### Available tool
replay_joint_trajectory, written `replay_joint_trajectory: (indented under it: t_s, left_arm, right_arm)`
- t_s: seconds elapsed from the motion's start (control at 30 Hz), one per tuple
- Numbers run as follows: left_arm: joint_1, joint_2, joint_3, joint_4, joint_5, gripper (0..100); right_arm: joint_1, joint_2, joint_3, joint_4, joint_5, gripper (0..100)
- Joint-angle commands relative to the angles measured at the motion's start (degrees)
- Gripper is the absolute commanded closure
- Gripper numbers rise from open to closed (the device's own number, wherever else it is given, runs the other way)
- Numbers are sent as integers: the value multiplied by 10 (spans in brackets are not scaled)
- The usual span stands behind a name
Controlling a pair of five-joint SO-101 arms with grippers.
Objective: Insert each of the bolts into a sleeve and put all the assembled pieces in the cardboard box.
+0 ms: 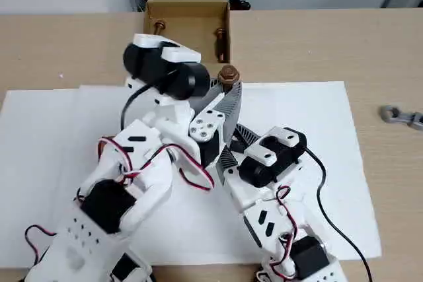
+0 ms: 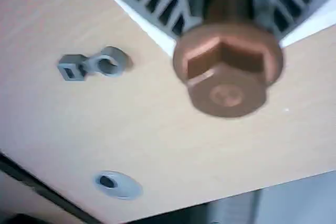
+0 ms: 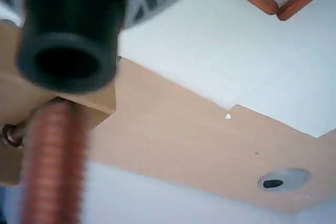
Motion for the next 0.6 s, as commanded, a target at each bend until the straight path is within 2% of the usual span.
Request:
replay_joint_trajectory:
  t_s: [0.0, 0.4, 0.57]
  left_arm:
    - [-2, 0, 5, -24, -4, 994]
    - [-2, 0, 16, -5, -6, 994]
    - [-3, -2, 42, -5, -39, 994]
  right_arm:
    - [-4, -8, -8, -8, -6, 996]
    - [-4, -5, -7, -8, -6, 996]
    - [-4, -5, -7, -8, -6, 996]
